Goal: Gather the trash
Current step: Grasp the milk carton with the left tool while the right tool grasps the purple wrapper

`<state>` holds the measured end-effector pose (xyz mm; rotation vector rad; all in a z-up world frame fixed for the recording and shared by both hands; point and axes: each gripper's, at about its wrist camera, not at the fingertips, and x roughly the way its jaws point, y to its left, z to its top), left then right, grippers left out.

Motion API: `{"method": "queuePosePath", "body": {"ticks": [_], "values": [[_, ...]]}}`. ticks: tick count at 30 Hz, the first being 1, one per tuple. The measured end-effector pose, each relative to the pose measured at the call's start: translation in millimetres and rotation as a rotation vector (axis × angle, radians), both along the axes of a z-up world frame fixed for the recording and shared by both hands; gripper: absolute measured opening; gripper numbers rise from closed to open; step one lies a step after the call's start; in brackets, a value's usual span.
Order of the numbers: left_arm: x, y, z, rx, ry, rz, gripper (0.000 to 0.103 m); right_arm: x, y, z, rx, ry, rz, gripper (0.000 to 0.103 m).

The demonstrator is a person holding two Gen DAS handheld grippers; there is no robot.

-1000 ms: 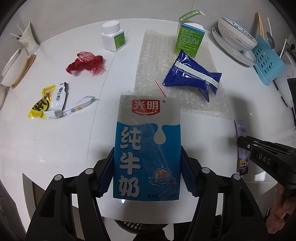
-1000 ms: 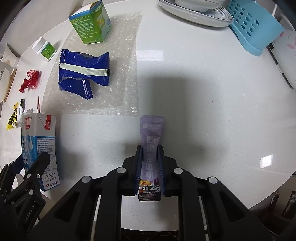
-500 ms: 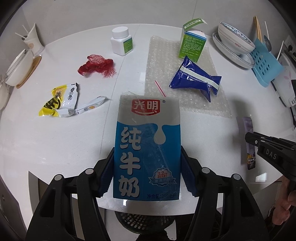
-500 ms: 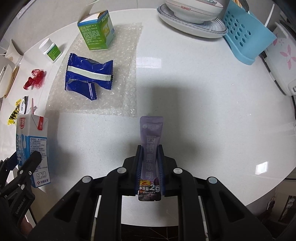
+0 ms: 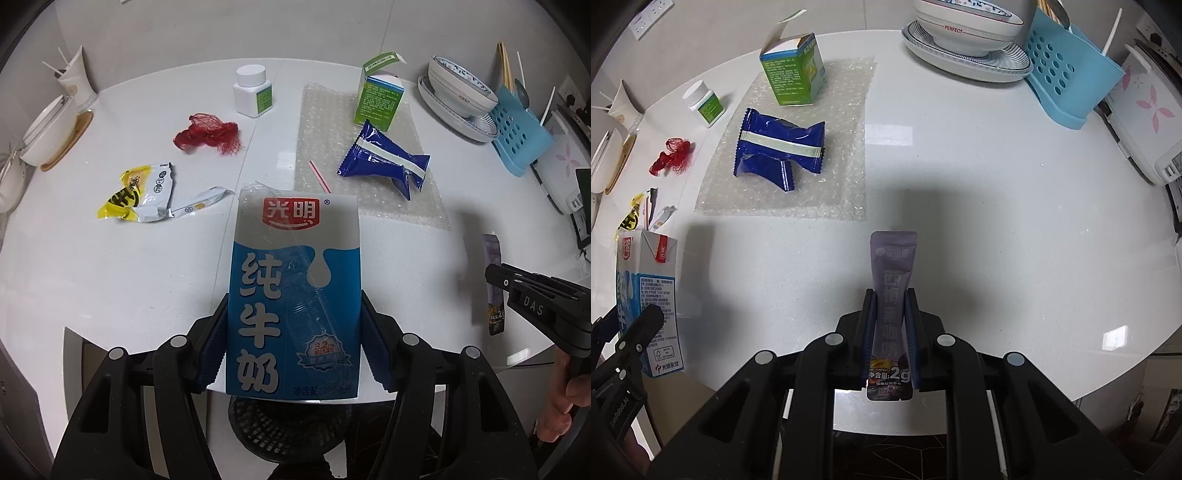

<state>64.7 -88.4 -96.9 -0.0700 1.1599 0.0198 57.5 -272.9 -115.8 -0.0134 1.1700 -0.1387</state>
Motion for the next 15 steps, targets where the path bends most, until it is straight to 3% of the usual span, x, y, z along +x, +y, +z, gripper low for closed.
{"method": "queuePosePath", "body": {"ticks": [15], "values": [[-30,15,12,-0.008,-0.026,0.001,0.062,-26,17,17,-0.004,-0.063,0.021,0.015]]}}
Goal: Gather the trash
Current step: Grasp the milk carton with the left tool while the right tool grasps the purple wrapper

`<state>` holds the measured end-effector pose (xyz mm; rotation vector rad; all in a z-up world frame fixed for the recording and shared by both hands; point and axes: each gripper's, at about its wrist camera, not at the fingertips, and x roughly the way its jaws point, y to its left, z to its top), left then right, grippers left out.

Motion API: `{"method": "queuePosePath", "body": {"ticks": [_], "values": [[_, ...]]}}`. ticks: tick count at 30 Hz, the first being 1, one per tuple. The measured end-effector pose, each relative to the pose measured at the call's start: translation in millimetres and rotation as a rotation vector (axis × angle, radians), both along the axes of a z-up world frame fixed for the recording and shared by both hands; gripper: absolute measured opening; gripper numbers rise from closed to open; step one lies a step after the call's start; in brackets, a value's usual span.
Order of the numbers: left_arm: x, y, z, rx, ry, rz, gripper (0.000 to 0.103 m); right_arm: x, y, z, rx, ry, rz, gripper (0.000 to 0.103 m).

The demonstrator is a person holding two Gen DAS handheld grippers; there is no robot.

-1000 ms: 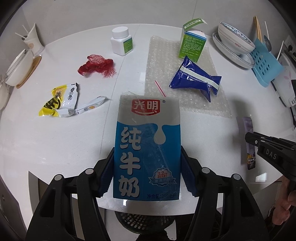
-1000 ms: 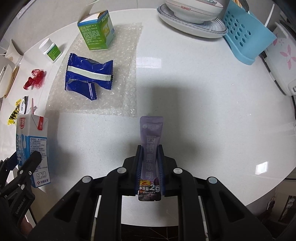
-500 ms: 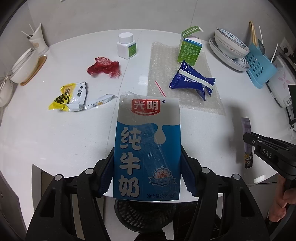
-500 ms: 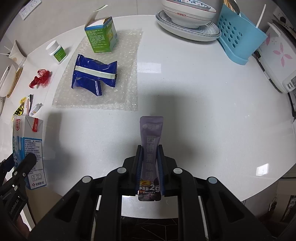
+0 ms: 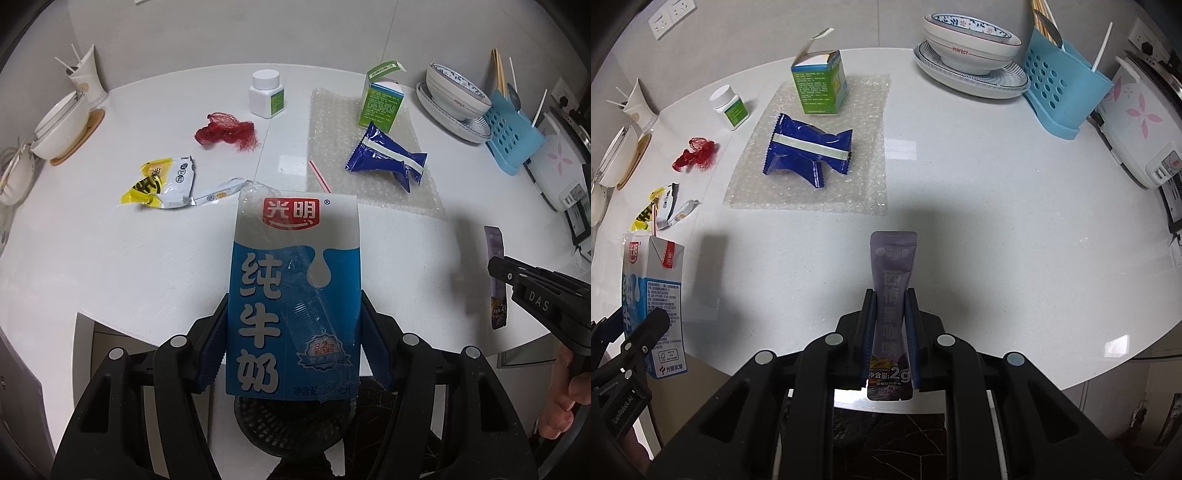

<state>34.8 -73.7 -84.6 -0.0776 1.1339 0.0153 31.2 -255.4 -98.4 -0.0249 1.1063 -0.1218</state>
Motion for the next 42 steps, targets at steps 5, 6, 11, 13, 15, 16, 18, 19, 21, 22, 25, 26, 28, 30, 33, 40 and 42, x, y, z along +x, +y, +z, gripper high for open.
{"method": "queuePosePath", "body": {"ticks": [5,6,11,13,15,16,18,19,21,22,25,26,28,30,33,40,42], "values": [[-10,5,3,0.001,-0.006,0.000,0.062,-10,8,4,-0.001,-0.015,0.006,0.015],[-9,4,3,-0.001,-0.006,0.000,0.062,-12,10,5,-0.002,-0.021,0.007,0.015],[-22,11,6,-0.010,-0.015,-0.003,0.062,-23,17,13,-0.007,-0.046,0.017,0.015],[-29,13,8,-0.013,-0.018,-0.003,0.062,-28,22,16,-0.011,-0.058,0.025,0.015],[-35,16,10,-0.016,-0.023,-0.004,0.062,-34,27,18,-0.017,-0.070,0.035,0.015],[-37,17,11,-0.017,-0.025,-0.005,0.062,-36,28,19,-0.018,-0.075,0.040,0.015],[-43,20,13,-0.019,-0.029,-0.003,0.062,-40,32,21,-0.022,-0.083,0.046,0.015],[-46,21,14,-0.019,-0.030,-0.003,0.062,-43,34,21,-0.022,-0.087,0.049,0.015],[-51,24,15,-0.023,-0.032,-0.002,0.062,-48,38,21,-0.023,-0.091,0.055,0.015],[-54,25,15,-0.024,-0.033,-0.002,0.062,-49,39,21,-0.024,-0.092,0.058,0.015],[-60,27,15,-0.029,-0.035,0.000,0.062,-54,43,19,-0.034,-0.097,0.066,0.015],[-62,28,15,-0.030,-0.036,0.001,0.062,-56,44,18,-0.035,-0.096,0.067,0.015],[-66,30,15,-0.030,-0.037,0.004,0.062,-59,45,16,-0.035,-0.094,0.068,0.015],[-70,32,14,-0.031,-0.038,0.007,0.062,-62,48,15,-0.033,-0.094,0.072,0.015],[-77,35,14,-0.030,-0.044,0.009,0.062,-68,52,13,-0.034,-0.099,0.082,0.015],[-92,45,7,-0.031,-0.043,0.021,0.062,-82,63,5,-0.028,-0.093,0.111,0.015],[-97,48,5,-0.033,-0.039,0.026,0.062,-87,67,3,-0.027,-0.091,0.126,0.015]]}}
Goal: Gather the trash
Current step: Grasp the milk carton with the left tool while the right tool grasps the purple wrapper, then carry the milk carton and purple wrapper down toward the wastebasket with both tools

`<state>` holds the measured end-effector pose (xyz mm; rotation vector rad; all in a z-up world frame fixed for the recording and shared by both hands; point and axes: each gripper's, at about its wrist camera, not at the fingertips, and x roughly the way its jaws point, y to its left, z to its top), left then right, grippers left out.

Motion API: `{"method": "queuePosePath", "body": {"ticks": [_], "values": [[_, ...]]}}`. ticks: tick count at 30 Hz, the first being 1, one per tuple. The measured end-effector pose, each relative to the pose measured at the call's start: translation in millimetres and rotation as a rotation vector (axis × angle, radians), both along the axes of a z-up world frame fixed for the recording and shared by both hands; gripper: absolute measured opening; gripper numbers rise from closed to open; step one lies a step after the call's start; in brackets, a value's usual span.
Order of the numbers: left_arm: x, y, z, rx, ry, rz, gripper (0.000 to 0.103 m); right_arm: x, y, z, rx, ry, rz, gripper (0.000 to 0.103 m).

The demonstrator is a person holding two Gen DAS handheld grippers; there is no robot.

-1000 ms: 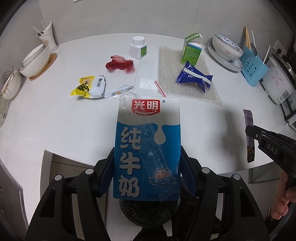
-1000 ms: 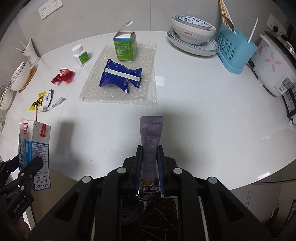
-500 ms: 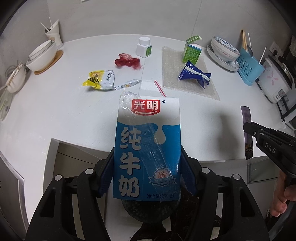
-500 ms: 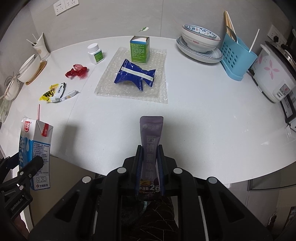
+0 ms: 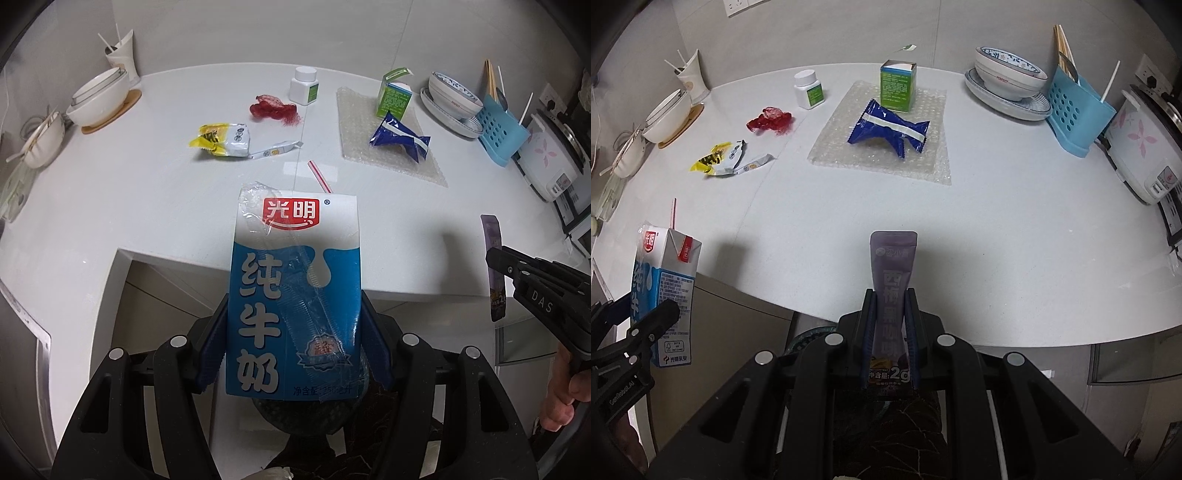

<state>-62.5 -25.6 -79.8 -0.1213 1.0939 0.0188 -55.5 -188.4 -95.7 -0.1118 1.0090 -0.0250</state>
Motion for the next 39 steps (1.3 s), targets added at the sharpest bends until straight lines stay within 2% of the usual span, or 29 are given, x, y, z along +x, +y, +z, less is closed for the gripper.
{"method": "queuePosePath", "body": {"ticks": [18,39], "values": [[-34,6,-28,-0.039,0.044,0.006,0.062,-27,26,-27,-0.007,0.032,0.090,0.015],[-55,6,-73,-0.012,0.087,0.013,0.062,-50,35,-63,0.005,0.062,0.152,0.015]]}}
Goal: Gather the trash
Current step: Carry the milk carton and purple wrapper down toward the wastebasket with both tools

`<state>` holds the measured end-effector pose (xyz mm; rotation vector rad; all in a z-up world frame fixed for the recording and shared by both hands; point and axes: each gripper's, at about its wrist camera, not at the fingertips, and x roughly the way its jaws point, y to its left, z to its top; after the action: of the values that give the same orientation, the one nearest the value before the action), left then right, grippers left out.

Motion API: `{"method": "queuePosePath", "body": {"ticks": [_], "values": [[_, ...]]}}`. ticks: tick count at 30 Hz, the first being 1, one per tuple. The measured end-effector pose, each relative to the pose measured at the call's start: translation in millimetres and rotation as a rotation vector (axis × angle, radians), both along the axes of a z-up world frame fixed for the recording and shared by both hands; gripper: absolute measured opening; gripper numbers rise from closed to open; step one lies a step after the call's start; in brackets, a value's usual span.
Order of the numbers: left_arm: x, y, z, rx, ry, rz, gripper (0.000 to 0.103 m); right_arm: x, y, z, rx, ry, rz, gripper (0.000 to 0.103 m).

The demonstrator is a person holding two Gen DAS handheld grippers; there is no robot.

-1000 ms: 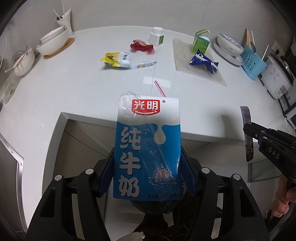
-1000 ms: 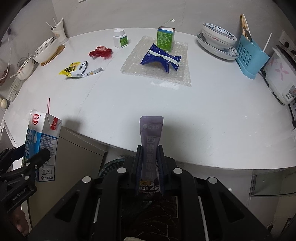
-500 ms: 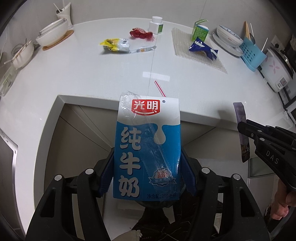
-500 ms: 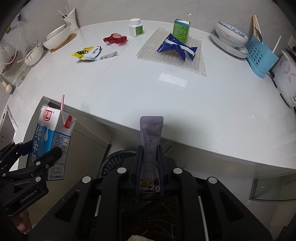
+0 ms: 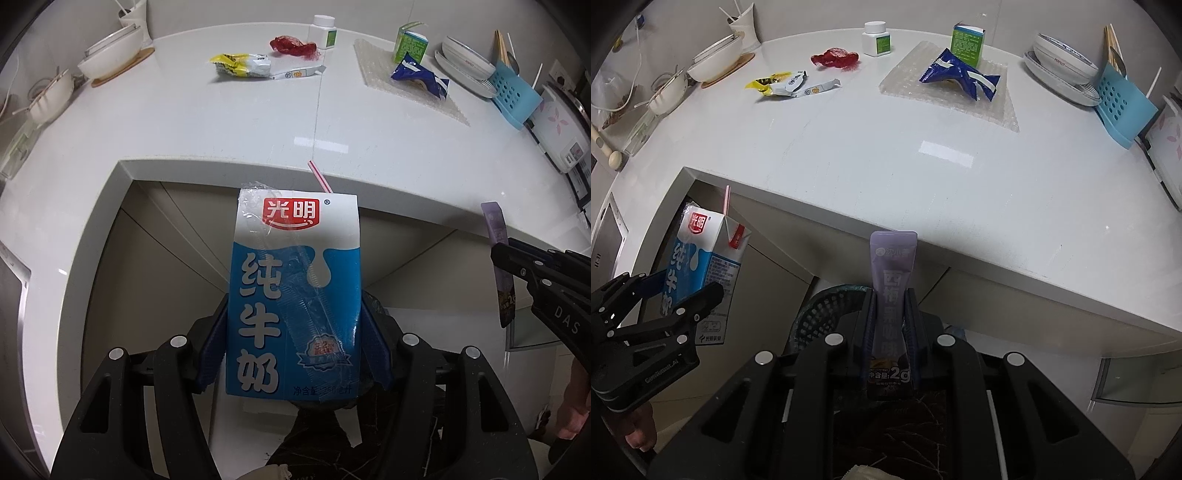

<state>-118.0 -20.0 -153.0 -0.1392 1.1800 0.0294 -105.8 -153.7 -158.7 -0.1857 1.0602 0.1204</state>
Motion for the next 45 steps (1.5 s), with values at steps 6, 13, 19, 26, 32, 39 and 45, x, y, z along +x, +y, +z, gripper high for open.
{"method": "queuePosePath", "body": {"ticks": [6,13,19,26,32,39,45], "values": [[0,-1,-18,-0.013,0.011,0.004,0.062,1,-3,-18,0.003,0.023,-0.001,0.015],[1,-5,-32,-0.012,0.014,-0.012,0.062,0,-1,-38,-0.015,0.057,0.001,0.015],[4,-10,-51,-0.013,0.028,-0.024,0.062,3,2,-54,-0.028,0.078,0.009,0.015],[11,-16,-74,-0.003,0.048,-0.038,0.062,8,1,-76,-0.027,0.106,0.008,0.015],[18,-19,-89,-0.008,0.055,-0.040,0.062,12,-2,-92,-0.022,0.121,0.011,0.015],[15,-20,-99,0.001,0.035,-0.034,0.062,18,1,-111,-0.009,0.130,0.018,0.015],[3,-21,-104,-0.005,0.029,-0.019,0.062,13,10,-133,-0.013,0.136,0.061,0.015]]}}
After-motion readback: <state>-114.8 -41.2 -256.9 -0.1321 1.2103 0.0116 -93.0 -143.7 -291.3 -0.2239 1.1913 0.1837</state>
